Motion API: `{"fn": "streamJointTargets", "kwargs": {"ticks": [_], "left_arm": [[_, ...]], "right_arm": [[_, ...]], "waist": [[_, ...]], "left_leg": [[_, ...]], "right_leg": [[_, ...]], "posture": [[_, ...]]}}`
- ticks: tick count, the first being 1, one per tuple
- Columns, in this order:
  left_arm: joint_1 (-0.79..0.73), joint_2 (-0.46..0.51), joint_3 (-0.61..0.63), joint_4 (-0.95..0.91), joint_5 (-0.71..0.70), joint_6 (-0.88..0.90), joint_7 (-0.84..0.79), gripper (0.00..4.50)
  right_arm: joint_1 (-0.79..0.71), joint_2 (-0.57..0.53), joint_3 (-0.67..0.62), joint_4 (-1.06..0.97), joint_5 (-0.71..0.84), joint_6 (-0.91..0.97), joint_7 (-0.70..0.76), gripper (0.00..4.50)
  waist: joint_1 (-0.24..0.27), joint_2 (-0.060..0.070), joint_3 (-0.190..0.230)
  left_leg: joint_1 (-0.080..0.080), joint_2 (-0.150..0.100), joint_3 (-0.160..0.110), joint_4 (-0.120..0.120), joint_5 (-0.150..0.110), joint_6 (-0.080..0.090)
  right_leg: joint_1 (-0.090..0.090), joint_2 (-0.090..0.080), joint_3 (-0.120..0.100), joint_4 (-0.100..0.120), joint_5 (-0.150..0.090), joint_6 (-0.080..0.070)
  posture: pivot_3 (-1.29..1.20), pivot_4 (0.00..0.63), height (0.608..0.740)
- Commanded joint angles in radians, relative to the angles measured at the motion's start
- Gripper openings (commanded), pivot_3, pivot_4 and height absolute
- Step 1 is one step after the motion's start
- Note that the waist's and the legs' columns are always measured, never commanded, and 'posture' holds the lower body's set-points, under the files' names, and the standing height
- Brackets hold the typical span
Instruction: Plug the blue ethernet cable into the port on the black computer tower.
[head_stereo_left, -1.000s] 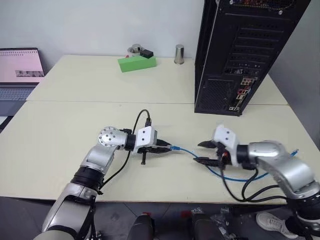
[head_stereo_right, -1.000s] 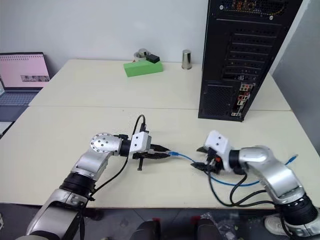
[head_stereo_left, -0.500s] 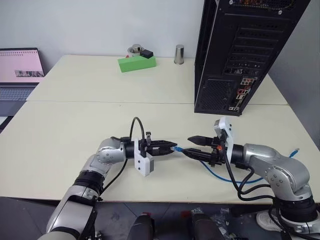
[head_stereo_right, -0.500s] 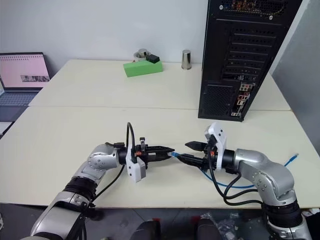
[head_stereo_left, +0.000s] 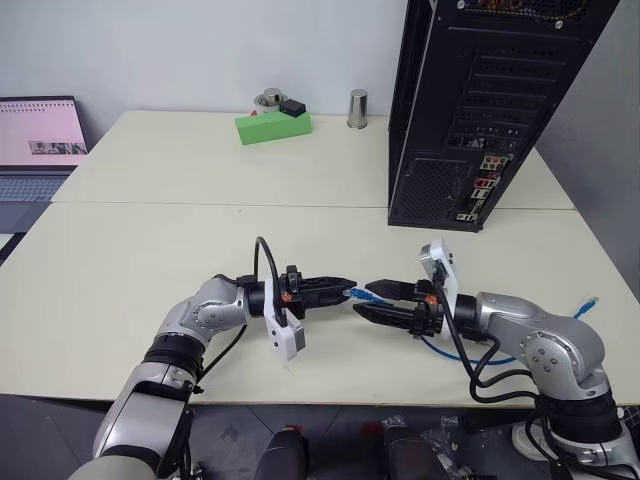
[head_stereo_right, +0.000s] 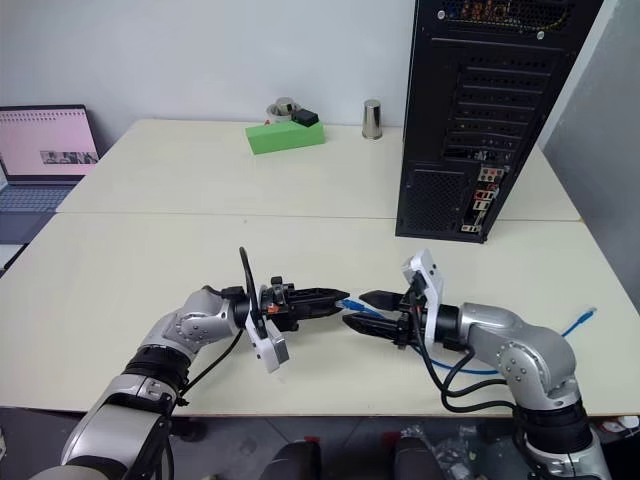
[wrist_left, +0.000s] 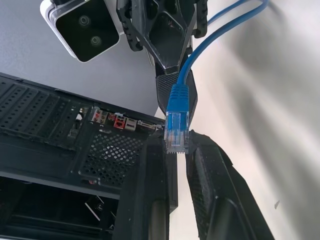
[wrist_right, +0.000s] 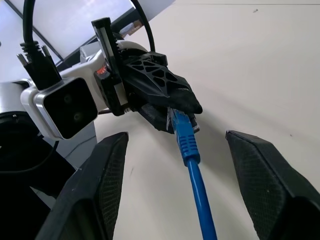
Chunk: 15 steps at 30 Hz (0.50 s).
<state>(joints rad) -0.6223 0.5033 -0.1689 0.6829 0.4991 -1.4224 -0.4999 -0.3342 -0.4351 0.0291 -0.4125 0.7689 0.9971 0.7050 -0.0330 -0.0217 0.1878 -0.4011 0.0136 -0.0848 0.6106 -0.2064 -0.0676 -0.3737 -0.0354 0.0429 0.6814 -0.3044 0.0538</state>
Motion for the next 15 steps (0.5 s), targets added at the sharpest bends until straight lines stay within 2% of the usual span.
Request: {"fn": "streamJointTargets", "kwargs": {"ticks": [1,11,15], "left_arm": [[-0.018,0.013,-0.004,-0.030,0.022,-0.004,0.062,0.26],[-0.013,0.028,-0.021,-0.065,0.058,0.005,0.139,0.26],[-0.003,0.040,-0.036,-0.079,0.063,0.004,0.156,0.26]], "right_arm": [[-0.023,0.004,-0.008,-0.009,0.027,0.000,-0.007,2.30],[-0.028,0.003,-0.008,0.000,0.033,0.004,-0.011,0.08],[-0.034,-0.003,-0.011,0.004,0.045,0.011,-0.005,0.00]], "waist": [[0.001,0.000,0.000],[0.000,0.000,0.000],[0.000,0.000,0.000]], "left_leg": [[0.000,0.000,0.000,0.000,0.000,0.000],[0.000,0.000,0.000,0.000,0.000,0.000],[0.000,0.000,0.000,0.000,0.000,0.000]], "right_leg": [[0.000,0.000,0.000,0.000,0.000,0.000],[0.000,0.000,0.000,0.000,0.000,0.000],[0.000,0.000,0.000,0.000,0.000,0.000]], "posture": [[0.00,0.150,0.740],[0.00,0.150,0.740],[0.00,0.150,0.740]]}}
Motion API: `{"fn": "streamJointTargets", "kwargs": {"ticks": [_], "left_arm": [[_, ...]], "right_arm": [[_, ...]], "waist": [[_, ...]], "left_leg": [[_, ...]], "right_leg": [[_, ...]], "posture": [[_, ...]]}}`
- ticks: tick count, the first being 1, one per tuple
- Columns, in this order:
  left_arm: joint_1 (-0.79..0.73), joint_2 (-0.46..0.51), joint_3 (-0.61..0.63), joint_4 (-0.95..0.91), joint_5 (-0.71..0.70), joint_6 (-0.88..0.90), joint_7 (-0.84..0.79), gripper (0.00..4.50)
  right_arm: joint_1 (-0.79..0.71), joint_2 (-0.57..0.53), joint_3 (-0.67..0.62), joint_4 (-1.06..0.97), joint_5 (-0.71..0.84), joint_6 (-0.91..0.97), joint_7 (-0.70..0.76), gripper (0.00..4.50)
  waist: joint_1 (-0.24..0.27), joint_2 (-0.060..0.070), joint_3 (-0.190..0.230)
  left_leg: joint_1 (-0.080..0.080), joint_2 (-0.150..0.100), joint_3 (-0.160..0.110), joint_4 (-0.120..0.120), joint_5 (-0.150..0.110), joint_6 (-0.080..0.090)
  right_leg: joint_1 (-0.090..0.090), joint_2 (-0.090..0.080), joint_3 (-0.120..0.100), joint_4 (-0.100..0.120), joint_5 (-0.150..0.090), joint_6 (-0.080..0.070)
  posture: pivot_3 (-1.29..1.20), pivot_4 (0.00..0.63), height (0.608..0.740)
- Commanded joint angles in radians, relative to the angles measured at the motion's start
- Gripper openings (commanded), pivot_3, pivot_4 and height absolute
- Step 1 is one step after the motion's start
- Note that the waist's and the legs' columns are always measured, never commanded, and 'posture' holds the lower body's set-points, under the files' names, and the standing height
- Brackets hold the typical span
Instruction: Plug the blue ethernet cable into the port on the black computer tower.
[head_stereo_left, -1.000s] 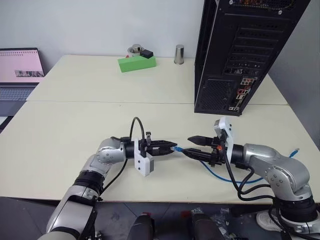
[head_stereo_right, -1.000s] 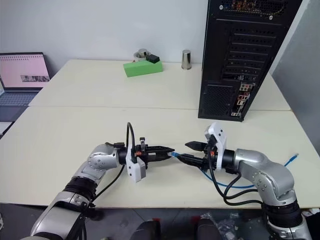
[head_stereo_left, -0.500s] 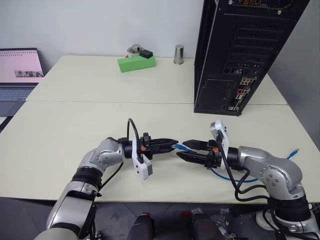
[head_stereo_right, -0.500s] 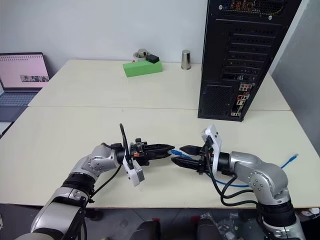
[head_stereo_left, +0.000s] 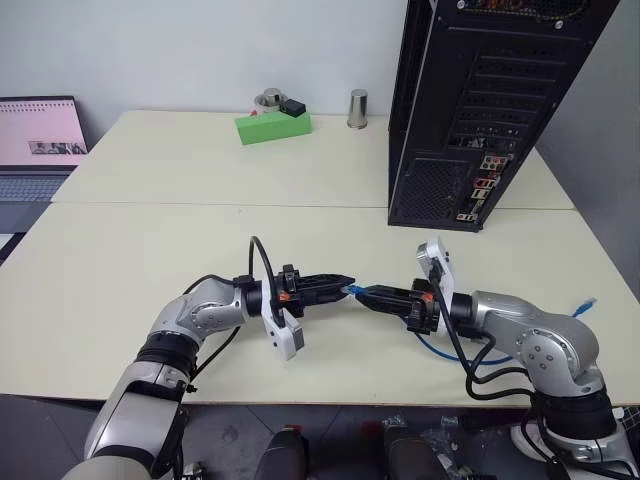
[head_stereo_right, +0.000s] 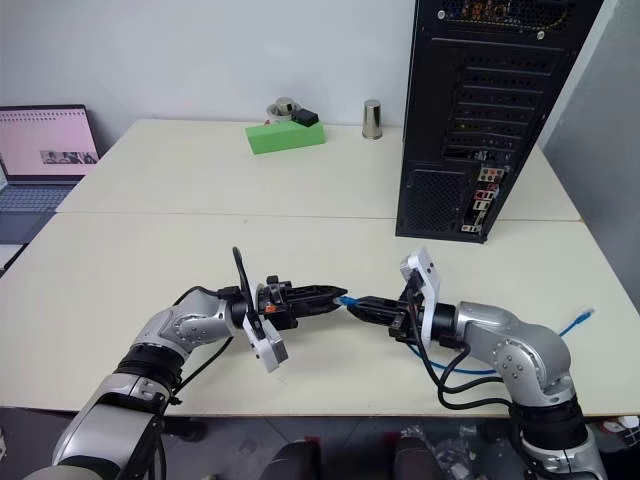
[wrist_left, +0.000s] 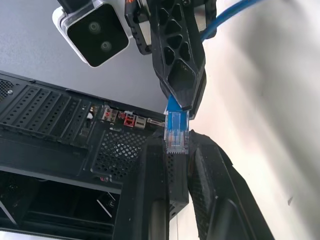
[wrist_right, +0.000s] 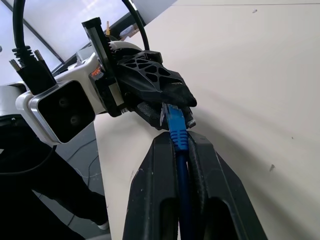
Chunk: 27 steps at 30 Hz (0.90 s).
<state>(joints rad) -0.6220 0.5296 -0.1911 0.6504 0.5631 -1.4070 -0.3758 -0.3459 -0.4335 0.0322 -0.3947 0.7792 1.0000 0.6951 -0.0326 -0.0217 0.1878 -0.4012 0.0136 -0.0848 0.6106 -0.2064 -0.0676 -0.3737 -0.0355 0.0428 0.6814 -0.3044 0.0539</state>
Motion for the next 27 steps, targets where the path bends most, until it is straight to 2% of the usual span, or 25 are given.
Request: {"fn": "streamJointTargets", "kwargs": {"ticks": [1,7,9,13,18,20,23,27], "left_arm": [[-0.001,0.016,-0.017,-0.049,0.000,-0.012,0.035,0.26],[0.003,0.036,-0.071,-0.031,-0.037,0.003,0.030,0.26],[0.004,0.042,-0.091,-0.020,-0.068,0.021,0.022,0.96],[0.004,0.057,-0.156,0.013,-0.185,0.118,-0.055,1.68],[0.032,0.056,-0.172,0.011,-0.342,0.258,-0.149,2.71],[0.069,0.036,-0.169,-0.043,-0.453,0.411,-0.229,3.07],[0.138,-0.022,-0.157,-0.252,-0.656,0.806,-0.324,3.75],[0.170,-0.092,-0.153,-0.506,-0.747,1.207,-0.315,4.45]], "right_arm": [[-0.024,-0.005,-0.015,-0.012,0.037,0.010,0.006,0.00],[-0.039,-0.019,-0.018,-0.003,0.054,0.025,0.013,0.00],[-0.040,-0.023,-0.019,-0.002,0.057,0.027,0.014,0.00],[-0.038,-0.034,-0.029,-0.012,0.055,0.025,0.008,0.00],[-0.018,-0.052,-0.051,-0.034,0.028,0.002,-0.022,0.00],[-0.003,-0.054,-0.090,-0.051,0.001,-0.027,-0.073,0.00],[0.014,-0.083,-0.131,-0.076,-0.087,-0.076,-0.167,0.00],[0.026,-0.098,-0.153,-0.102,-0.203,-0.091,-0.310,0.00]], "waist": [[0.000,0.000,0.000],[0.000,0.000,0.000],[0.000,0.000,0.000],[0.000,0.000,0.000],[-0.002,0.000,0.000],[-0.001,0.000,0.000],[-0.001,0.000,0.000],[0.001,0.000,0.000]], "left_leg": [[0.000,0.000,0.000,0.000,0.000,0.000],[0.000,0.000,0.000,0.000,0.000,0.000],[0.000,0.000,0.000,0.000,0.000,0.000],[0.000,0.000,0.000,0.000,0.000,0.000],[0.000,0.000,0.000,0.000,0.000,0.000],[0.000,0.000,0.000,0.000,0.000,0.000],[0.000,0.000,0.000,0.000,0.000,0.000],[-0.001,0.000,-0.001,0.000,0.000,0.000]], "right_leg": [[0.000,0.000,0.000,0.000,0.000,0.000],[0.000,0.000,0.000,0.000,0.000,0.000],[0.000,0.000,0.000,0.000,0.000,0.000],[0.000,0.000,0.000,0.000,0.000,0.000],[0.000,0.000,0.000,0.000,0.000,0.000],[0.000,0.000,0.000,0.000,0.000,0.000],[0.000,0.000,0.000,0.000,0.000,0.000],[0.000,-0.001,0.000,0.000,0.000,0.000]], "posture": [[0.00,0.150,0.740],[0.00,0.150,0.740],[0.00,0.150,0.740],[0.00,0.150,0.740],[0.00,0.150,0.740],[0.00,0.150,0.740],[0.00,0.150,0.740],[0.00,0.150,0.740]]}}
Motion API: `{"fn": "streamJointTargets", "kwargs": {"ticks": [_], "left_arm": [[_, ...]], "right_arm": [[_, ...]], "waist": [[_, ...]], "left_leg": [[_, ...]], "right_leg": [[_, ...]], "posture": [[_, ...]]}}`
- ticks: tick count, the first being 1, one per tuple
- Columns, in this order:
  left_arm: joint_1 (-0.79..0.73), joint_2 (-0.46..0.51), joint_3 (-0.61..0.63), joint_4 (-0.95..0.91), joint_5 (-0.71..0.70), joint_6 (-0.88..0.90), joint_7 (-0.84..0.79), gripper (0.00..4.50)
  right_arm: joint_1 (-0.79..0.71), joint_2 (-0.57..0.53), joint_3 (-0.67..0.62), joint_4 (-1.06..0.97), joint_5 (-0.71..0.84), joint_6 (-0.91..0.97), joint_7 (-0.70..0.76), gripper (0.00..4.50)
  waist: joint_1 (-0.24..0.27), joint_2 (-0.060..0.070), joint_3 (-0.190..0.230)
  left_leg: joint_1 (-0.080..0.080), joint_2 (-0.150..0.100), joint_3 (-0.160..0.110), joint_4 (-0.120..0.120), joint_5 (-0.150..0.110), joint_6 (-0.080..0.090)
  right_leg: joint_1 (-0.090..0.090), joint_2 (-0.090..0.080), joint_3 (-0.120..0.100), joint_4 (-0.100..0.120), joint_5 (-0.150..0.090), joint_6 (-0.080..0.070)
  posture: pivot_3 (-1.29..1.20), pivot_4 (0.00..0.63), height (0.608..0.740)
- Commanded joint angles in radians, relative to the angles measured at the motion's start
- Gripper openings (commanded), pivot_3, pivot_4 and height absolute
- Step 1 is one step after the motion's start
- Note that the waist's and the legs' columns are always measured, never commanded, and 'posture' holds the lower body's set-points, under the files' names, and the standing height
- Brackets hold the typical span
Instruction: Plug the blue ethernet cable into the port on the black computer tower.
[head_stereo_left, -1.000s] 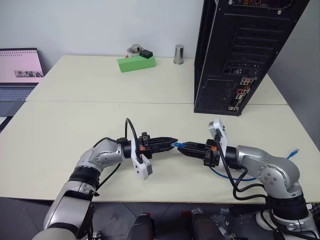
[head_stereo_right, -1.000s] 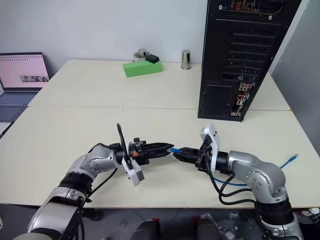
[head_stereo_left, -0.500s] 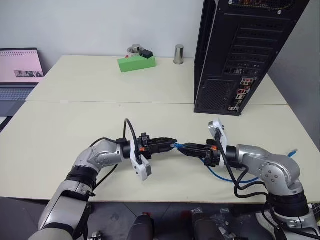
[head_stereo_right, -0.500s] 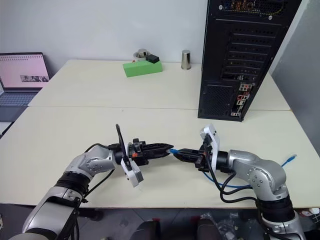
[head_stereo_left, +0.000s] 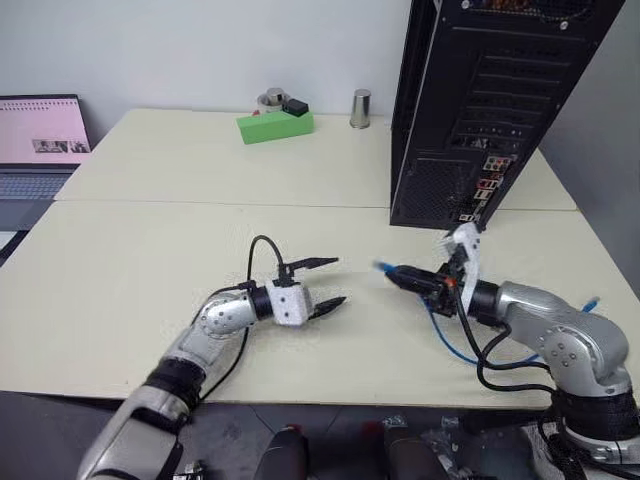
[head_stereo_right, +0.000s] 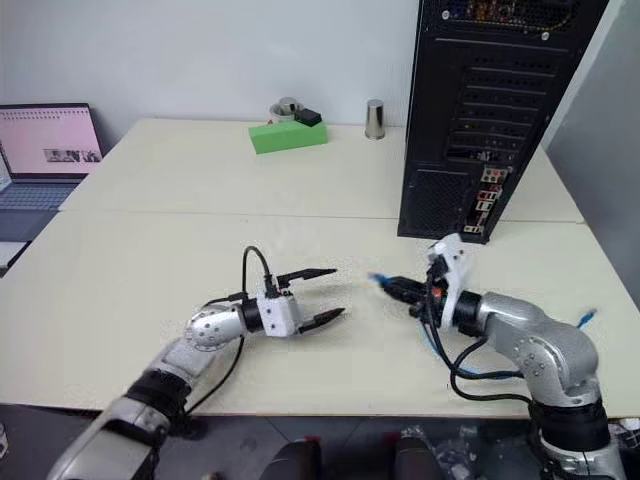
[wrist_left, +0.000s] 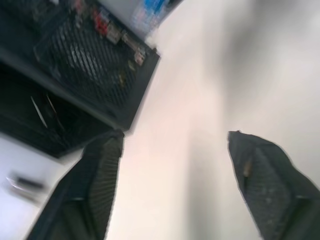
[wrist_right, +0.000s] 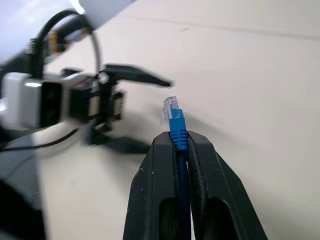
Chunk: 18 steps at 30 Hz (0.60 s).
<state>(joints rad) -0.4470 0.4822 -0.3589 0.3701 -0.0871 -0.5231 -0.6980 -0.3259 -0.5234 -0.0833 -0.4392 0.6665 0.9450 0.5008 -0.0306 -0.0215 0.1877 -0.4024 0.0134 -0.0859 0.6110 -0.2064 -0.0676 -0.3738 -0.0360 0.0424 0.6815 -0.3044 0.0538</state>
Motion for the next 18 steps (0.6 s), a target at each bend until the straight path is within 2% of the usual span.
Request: {"fn": "streamJointTargets", "kwargs": {"ticks": [1,8,12,18], "left_arm": [[-0.011,-0.083,0.022,-0.277,-0.103,0.428,0.050,4.45],[-0.094,-0.275,0.044,-0.400,0.020,0.780,0.309,4.45],[-0.128,-0.334,0.035,-0.412,0.040,0.852,0.328,4.45],[-0.178,-0.413,0.066,-0.392,0.039,0.937,0.365,4.45]], "right_arm": [[-0.006,0.002,-0.044,-0.055,-0.136,-0.041,-0.179,0.00],[-0.077,0.117,-0.046,-0.014,-0.347,-0.106,-0.459,0.00],[-0.119,0.194,-0.065,0.027,-0.406,-0.138,-0.544,0.00],[-0.155,0.241,-0.061,0.079,-0.482,-0.186,-0.601,0.00]], "waist": [[-0.001,0.000,0.000],[-0.007,0.000,0.000],[-0.006,0.000,0.000],[-0.001,0.000,0.000]], "left_leg": [[0.000,0.000,0.000,0.000,0.000,0.000],[0.001,0.000,0.000,0.000,0.000,0.000],[0.001,0.000,0.000,0.000,0.000,0.000],[0.001,-0.001,0.001,0.000,0.000,0.000]], "right_leg": [[0.000,0.000,0.000,0.000,0.000,0.000],[0.000,0.001,0.001,0.001,0.000,0.000],[0.000,0.001,0.001,0.000,0.000,0.000],[0.000,0.000,0.001,0.000,0.000,0.000]], "posture": [[0.00,0.150,0.740],[0.00,0.150,0.740],[0.00,0.150,0.740],[0.00,0.150,0.740]]}}
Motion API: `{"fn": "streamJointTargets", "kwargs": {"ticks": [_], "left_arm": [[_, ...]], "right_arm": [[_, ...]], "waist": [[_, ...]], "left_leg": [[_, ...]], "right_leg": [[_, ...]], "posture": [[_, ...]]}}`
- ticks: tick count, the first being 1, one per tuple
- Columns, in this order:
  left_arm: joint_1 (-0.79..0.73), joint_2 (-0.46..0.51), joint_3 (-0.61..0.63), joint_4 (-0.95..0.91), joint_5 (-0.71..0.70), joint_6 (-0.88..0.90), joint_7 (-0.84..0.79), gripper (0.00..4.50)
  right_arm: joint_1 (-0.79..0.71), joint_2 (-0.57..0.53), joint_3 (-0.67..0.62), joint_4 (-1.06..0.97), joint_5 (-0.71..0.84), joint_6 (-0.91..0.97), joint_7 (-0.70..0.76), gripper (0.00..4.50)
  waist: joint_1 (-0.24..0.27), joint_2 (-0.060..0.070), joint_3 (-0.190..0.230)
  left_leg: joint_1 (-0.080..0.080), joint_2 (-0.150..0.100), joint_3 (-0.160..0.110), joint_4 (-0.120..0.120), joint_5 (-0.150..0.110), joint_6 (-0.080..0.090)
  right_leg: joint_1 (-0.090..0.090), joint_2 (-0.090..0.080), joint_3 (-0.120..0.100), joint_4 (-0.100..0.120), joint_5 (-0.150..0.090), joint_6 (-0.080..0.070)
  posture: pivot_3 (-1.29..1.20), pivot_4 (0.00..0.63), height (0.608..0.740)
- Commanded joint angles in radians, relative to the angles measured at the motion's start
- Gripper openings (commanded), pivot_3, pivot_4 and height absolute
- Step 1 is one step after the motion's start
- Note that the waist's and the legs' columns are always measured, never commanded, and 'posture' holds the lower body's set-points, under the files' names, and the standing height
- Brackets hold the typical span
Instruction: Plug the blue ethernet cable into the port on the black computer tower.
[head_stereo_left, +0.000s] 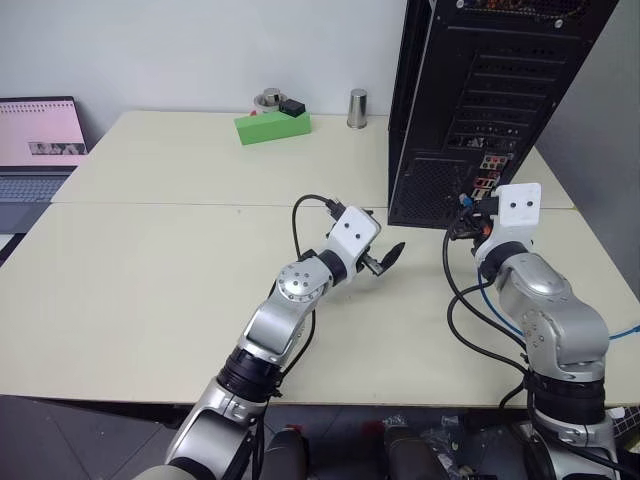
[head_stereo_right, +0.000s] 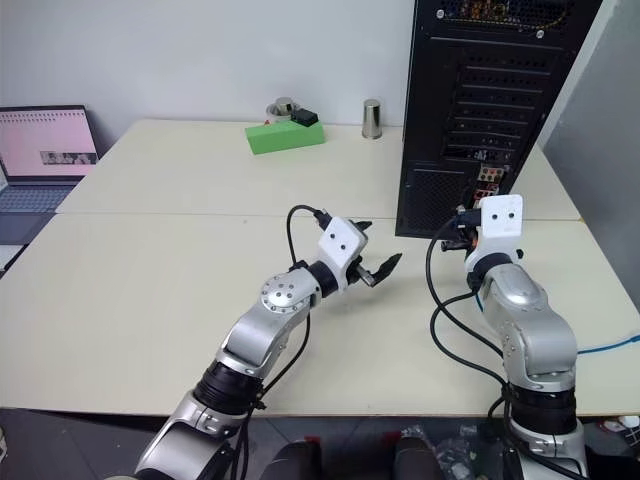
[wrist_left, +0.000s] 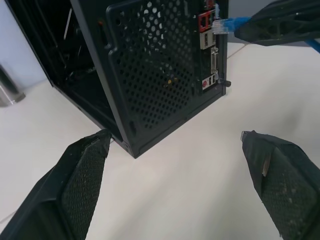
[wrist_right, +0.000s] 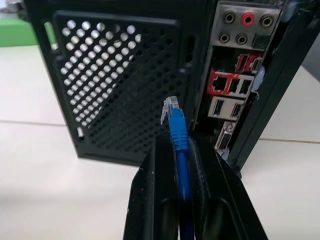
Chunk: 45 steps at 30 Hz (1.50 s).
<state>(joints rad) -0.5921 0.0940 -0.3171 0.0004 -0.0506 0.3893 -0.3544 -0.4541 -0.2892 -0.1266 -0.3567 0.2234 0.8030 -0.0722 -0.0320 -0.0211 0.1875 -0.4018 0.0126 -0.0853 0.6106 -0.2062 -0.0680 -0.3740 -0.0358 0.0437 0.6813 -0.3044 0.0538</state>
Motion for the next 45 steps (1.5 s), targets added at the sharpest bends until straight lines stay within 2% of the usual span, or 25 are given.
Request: {"fn": "streamJointTargets", "kwargs": {"ticks": [1,11,45], "left_arm": [[-0.041,-0.029,0.023,-0.016,0.007,0.027,0.020,4.45],[-0.068,0.017,0.042,0.030,-0.056,-0.063,-0.159,4.45],[-0.126,-0.015,0.111,0.114,-0.095,-0.125,-0.207,4.45]], "right_arm": [[-0.033,0.017,-0.025,0.013,-0.047,-0.056,-0.039,0.00],[-0.085,0.051,-0.053,0.126,-0.089,-0.138,-0.054,0.00],[-0.165,0.062,-0.096,0.280,-0.084,-0.197,-0.021,0.00]], "waist": [[0.000,0.000,0.000],[-0.001,0.000,0.000],[-0.002,0.000,0.000]], "left_leg": [[0.000,0.000,0.000,0.000,0.000,0.000],[0.000,0.000,0.001,0.000,0.000,0.000],[0.000,0.000,0.001,-0.001,0.000,0.000]], "right_leg": [[0.000,0.000,0.000,0.000,0.000,0.000],[0.000,0.000,0.001,0.000,0.000,0.000],[-0.001,0.000,0.001,0.000,0.000,0.000]], "posture": [[0.00,0.150,0.740],[0.00,0.150,0.740],[0.00,0.150,0.740]]}}
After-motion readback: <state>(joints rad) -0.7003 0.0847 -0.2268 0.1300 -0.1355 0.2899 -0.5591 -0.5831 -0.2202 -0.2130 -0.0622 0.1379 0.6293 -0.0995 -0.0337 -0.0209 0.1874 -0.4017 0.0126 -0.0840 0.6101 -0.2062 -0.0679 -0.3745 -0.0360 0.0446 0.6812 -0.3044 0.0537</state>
